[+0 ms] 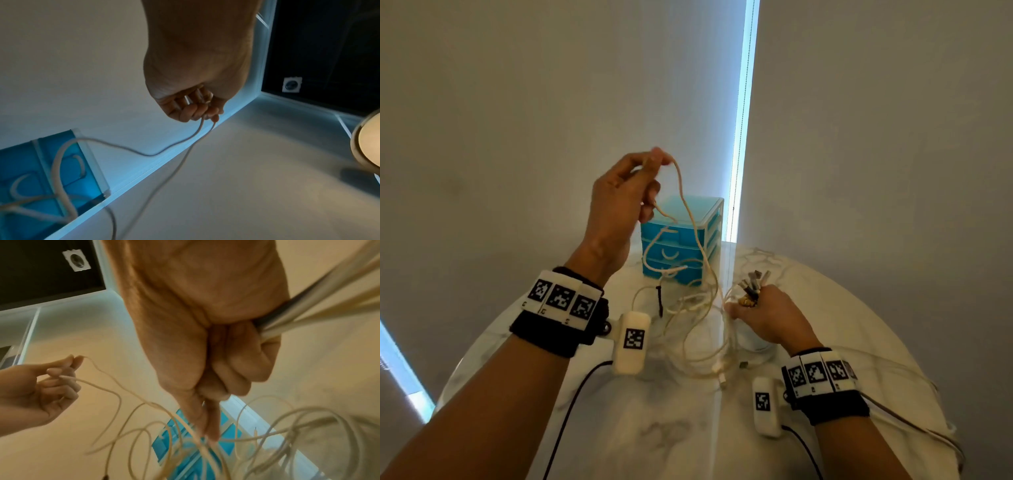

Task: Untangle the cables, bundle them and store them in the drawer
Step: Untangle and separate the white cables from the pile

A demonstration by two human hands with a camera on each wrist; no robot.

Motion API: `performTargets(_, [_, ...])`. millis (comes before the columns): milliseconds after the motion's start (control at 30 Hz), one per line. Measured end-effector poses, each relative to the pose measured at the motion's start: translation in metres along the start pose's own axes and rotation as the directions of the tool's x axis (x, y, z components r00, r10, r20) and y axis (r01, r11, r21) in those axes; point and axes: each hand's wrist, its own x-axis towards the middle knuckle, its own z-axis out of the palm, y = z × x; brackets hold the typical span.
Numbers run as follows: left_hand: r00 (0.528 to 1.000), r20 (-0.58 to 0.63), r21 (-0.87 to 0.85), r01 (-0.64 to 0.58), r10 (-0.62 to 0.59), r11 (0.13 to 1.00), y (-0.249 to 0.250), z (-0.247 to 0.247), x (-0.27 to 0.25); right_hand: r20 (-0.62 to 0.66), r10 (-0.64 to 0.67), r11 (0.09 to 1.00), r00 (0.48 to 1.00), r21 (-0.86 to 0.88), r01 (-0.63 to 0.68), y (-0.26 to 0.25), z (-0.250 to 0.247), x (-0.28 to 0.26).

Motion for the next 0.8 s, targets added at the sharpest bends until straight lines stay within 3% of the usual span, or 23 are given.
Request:
performTargets(100, [0.995, -0.097, -0.118, -0.006, -0.006, 0.993, 0.009, -0.009, 0.006, -0.202, 0.001, 0.998, 0.979, 0.056, 0.01, -0.004, -0.006, -0.002])
performTargets(233, [1.0, -0.002, -0.05, 0.025, -0.026, 0.998, 0.011, -0.002, 0.0, -0.3, -0.089, 0.955, 0.95, 0.246, 0.167, -0.027, -0.017, -0.018])
performTargets(400, [0.973, 0.222, 0.056, 0.046, -0.058, 0.997, 0.018, 0.023, -0.018, -0.16, -0.226, 0.939, 0.961, 0.228, 0.258, -0.033, -0.001, -0.02])
performTargets(500, [0.951, 0.305, 0.094, 0.017, -0.045, 0.995, 0.029, 0.032, -0.026, -0.189, -0.152, 0.953, 0.97, 0.234, 0.195, -0.025, 0.008, -0.009])
performTargets(600, [0.977, 0.212, 0.032, 0.009, -0.016, 0.999, 0.045, 0.027, -0.024, -0.179, -0.042, 0.965, 0.983, 0.249, 0.087, -0.017, 0.01, -0.003])
performTargets(700, [0.996, 0.088, -0.072, 0.024, -0.017, 0.997, 0.058, 0.011, -0.015, -0.163, -0.025, 0.961, 0.986, 0.267, 0.068, -0.014, 0.012, -0.003])
performTargets(800, [0.994, 0.109, -0.077, 0.041, -0.032, 0.996, 0.06, 0.009, -0.018, -0.139, -0.016, 0.973, 0.99, 0.227, 0.047, -0.021, 0.015, -0.003])
